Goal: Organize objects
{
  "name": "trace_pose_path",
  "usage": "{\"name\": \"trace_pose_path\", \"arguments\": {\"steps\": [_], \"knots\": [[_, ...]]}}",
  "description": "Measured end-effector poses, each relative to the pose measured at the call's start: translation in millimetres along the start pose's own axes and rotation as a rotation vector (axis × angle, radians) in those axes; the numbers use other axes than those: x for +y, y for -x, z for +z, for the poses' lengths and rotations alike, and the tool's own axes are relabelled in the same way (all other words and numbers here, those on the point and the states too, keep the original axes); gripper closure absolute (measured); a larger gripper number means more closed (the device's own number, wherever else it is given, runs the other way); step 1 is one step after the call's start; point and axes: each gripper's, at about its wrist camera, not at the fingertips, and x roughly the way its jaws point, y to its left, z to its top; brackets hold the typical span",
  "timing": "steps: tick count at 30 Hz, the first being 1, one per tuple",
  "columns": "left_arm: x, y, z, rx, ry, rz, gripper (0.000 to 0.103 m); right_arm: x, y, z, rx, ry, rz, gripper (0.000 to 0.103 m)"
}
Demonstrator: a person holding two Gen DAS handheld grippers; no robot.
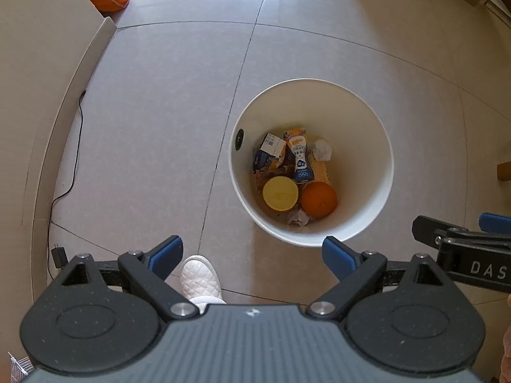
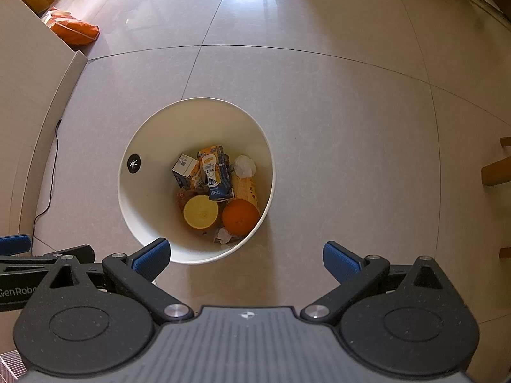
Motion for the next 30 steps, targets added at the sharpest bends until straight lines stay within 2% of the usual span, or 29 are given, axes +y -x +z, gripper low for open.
{"name": "trace_pose_path", "arguments": {"steps": [30], "knots": [[0.0, 0.7, 1.2, 0.005, 0.01, 0.012, 0.009, -1.5, 1.5, -1.6, -0.005, 0.004, 0.005, 0.0]]}}
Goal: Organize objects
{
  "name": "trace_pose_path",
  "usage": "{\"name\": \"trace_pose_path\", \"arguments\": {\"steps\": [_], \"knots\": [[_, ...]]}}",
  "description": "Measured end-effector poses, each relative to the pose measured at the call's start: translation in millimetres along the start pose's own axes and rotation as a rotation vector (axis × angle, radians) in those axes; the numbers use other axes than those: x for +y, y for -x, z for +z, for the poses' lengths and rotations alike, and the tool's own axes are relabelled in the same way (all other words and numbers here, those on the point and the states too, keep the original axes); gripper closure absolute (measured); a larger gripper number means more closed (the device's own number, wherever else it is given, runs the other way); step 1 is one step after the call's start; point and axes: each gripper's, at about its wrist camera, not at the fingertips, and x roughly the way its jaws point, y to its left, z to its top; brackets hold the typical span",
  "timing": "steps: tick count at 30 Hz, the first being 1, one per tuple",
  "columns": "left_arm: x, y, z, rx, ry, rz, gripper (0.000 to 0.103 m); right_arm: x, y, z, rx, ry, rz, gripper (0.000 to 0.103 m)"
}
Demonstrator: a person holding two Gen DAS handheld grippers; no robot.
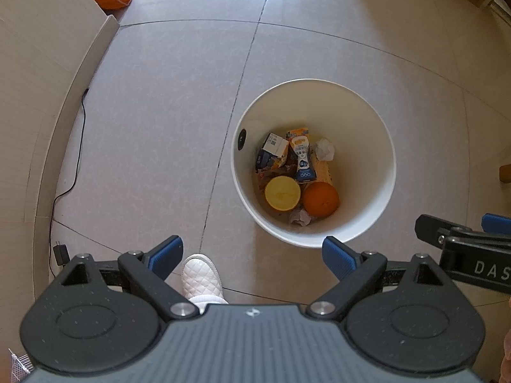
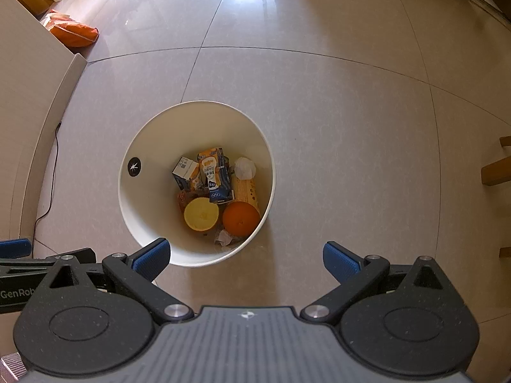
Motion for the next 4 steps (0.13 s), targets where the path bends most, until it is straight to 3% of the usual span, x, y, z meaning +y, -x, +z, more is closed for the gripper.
{"name": "trace_pose_path", "arguments": {"steps": [4], "knots": [[-1.2, -0.5, -0.4, -0.001, -0.003, 0.001, 0.009, 0.0, 1.4, -0.6, -0.002, 0.001, 0.0, 0.0]]}}
